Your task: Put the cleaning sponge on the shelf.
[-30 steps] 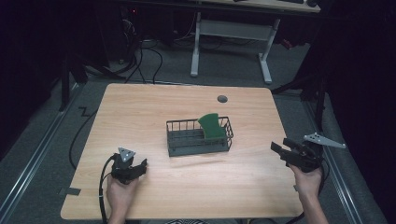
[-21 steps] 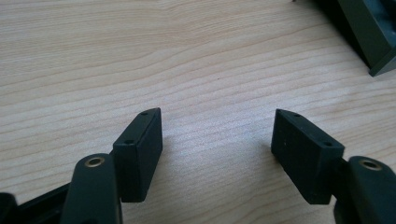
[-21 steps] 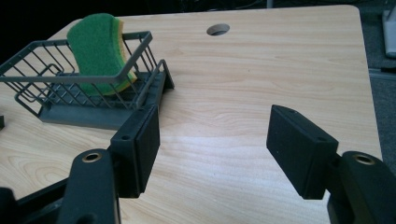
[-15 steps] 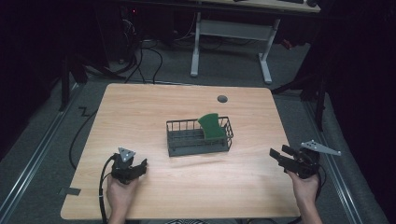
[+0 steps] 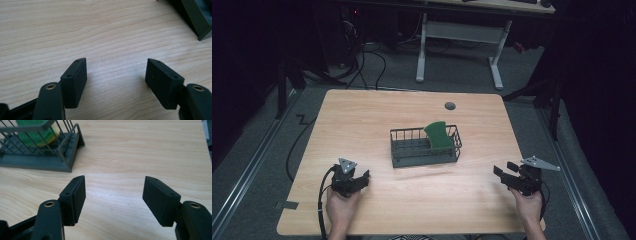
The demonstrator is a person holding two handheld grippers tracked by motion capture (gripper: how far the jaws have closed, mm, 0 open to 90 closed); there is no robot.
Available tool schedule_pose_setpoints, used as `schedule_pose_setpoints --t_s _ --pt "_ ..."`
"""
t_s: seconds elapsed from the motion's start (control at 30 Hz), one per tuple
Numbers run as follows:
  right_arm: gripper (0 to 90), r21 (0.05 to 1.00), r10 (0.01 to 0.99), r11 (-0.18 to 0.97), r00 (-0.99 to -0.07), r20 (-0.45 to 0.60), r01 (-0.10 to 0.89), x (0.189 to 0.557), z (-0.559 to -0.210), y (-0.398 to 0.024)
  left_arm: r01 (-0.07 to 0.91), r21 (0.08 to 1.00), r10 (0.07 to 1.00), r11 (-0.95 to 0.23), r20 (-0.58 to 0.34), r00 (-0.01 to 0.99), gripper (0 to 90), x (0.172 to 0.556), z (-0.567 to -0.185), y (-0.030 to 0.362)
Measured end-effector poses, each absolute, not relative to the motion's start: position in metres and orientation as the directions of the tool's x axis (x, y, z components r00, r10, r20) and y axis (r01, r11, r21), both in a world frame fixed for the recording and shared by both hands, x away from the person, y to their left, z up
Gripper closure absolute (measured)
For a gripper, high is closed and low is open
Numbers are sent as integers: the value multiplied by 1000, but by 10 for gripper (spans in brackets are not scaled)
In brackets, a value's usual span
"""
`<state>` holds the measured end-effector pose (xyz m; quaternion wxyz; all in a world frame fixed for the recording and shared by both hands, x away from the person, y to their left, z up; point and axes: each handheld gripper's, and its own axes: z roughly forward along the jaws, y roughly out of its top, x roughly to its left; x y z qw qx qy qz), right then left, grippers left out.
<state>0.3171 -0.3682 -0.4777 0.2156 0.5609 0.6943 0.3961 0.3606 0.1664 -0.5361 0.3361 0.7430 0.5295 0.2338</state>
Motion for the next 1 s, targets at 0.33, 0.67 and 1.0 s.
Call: schedule_pose_setpoints --t_s 0.33,0.67,1.0 --pt "358 772 956 57 -258 141 633 323 -493 -367 630 747 944 -213 -9 330 343 361 -536 166" --pt "360 750 965 50 -224 133 660 328 -508 -371 630 747 944 -213 -8 330 343 361 -536 166" --pt "360 743 970 85 -225 90 664 329 -517 -367 630 747 944 -213 -8 330 343 361 -536 166"
